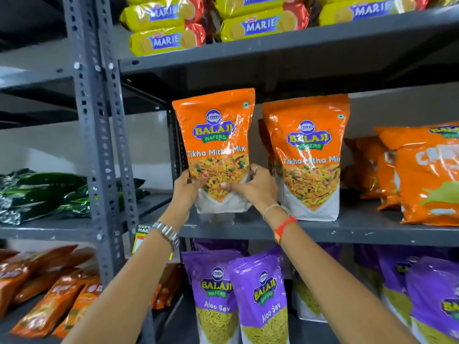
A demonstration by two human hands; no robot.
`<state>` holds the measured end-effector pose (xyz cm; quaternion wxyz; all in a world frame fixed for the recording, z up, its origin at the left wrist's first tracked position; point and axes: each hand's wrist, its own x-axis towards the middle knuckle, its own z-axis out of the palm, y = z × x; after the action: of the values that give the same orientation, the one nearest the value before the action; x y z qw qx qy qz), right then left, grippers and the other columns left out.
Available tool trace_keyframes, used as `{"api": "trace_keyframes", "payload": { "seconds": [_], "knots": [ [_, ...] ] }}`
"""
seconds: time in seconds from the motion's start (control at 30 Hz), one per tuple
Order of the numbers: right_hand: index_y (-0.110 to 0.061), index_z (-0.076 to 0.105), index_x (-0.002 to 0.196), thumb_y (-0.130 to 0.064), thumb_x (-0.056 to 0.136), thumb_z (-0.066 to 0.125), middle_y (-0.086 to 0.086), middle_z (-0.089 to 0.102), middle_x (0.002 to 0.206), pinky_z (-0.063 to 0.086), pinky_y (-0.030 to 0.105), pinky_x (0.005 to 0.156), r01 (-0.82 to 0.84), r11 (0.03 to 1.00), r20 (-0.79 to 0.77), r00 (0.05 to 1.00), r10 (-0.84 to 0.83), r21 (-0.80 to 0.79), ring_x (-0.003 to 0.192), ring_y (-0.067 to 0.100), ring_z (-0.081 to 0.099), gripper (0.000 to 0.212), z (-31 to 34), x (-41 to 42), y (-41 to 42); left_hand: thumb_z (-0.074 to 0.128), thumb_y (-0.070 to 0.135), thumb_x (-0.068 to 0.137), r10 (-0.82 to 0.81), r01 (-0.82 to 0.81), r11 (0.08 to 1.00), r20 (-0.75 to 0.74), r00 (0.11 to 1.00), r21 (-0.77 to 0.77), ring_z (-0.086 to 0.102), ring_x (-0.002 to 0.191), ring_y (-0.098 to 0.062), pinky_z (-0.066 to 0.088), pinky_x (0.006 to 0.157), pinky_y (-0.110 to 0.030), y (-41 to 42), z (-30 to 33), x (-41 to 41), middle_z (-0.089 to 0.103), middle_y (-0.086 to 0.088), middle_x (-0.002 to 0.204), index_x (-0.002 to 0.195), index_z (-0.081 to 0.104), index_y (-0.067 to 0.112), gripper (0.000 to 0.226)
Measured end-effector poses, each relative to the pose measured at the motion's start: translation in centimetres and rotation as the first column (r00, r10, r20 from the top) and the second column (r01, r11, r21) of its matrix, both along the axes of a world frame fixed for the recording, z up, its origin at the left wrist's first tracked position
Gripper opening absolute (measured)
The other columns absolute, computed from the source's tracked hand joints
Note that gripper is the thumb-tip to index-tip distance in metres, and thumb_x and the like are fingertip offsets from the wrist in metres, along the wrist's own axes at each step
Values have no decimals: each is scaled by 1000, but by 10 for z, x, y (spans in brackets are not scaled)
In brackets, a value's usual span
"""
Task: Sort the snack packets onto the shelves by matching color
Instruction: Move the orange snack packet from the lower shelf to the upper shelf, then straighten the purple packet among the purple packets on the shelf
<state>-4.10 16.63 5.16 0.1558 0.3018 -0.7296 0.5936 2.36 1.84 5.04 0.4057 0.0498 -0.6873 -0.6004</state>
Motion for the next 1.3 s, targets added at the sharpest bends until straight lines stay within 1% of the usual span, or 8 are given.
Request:
{"api": "trace_keyframes", "payload": {
  "seconds": [0.1, 0.53, 0.77, 0.87, 0.97, 1.07, 1.17, 1.3],
  "knots": [
    [-15, 65, 98, -44, 56, 88, 5, 73, 104, 43, 25, 72, 0, 1000, 42, 999, 0, 0, 97, 23, 67, 56, -4, -10, -15, 55, 14, 88, 4, -5, 1000, 36, 999, 15, 58, 106, -24, 48, 78, -27, -12, -4, -12, 61, -9, 115, 122, 52, 6, 35],
    [-15, 61, 113, -38, 62, 87, 6, 71, 115, 47, 26, 82, -64, 998, 66, 996, 65, -18, 108, 24, 65, 61, -30, -25, -41, 61, 18, 84, 119, -119, 993, 65, 991, -7, 56, 118, -30, 45, 101, -49, -39, -25, -29, 58, -13, 130, 128, 48, 7, 47],
    [-11, 43, 134, -18, 73, 81, 11, 58, 134, 43, 32, 105, -198, 976, 110, 972, 207, -90, 125, 24, 53, 73, -37, -17, -19, 61, 14, 85, 230, -234, 971, -70, 971, -53, 53, 113, -19, 45, 97, -31, -26, -38, -23, 53, -8, 130, 132, 41, 7, 52],
    [-13, 53, 123, -7, 77, 74, 5, 63, 113, 49, 23, 94, -116, 957, 15, 992, 124, -266, 105, 16, 61, 51, -61, 0, 7, 60, 18, 86, 344, -363, 930, -223, 912, -51, 48, 114, -16, 47, 93, -21, -8, -56, -11, 48, -3, 127, 134, 39, 9, 52],
    [-21, 61, 99, 1, 81, 67, -1, 68, 91, 55, 22, 81, -70, 895, -31, 998, 63, -440, 82, 9, 66, 29, -103, 15, 30, 60, 25, 86, 410, -449, 893, -354, 840, -30, 50, 115, -17, 44, 98, -30, 10, -87, 0, 51, -7, 126, 133, 40, 12, 52],
    [-29, 61, 84, 7, 82, 62, 0, 68, 81, 56, 22, 70, 15, 884, 42, 999, 6, -468, 74, 13, 66, 35, -162, 15, 42, 61, 18, 85, 423, -461, 887, -407, 810, 5, 51, 105, -14, 41, 90, -18, 38, -131, 7, 51, -11, 122, 132, 35, 16, 53],
    [-28, 60, 83, 10, 80, 60, 5, 67, 84, 51, 24, 68, 98, 908, 186, 982, -23, -408, 75, 17, 62, 38, -222, -2, 50, 61, 14, 85, 405, -413, 909, -330, 853, 48, 51, 97, -16, 42, 85, -20, 56, -190, 5, 51, -11, 116, 128, 37, 20, 49],
    [-13, 56, 104, -1, 77, 72, 3, 61, 96, 47, 34, 84, 131, 962, 411, 911, -23, -237, 90, 19, 58, 34, -280, -33, 56, 56, 18, 88, 344, -332, 934, -75, 936, 133, 51, 95, -11, 42, 80, -26, 76, -269, 4, 54, -6, 115, 119, 45, 22, 34]
  ]
}}
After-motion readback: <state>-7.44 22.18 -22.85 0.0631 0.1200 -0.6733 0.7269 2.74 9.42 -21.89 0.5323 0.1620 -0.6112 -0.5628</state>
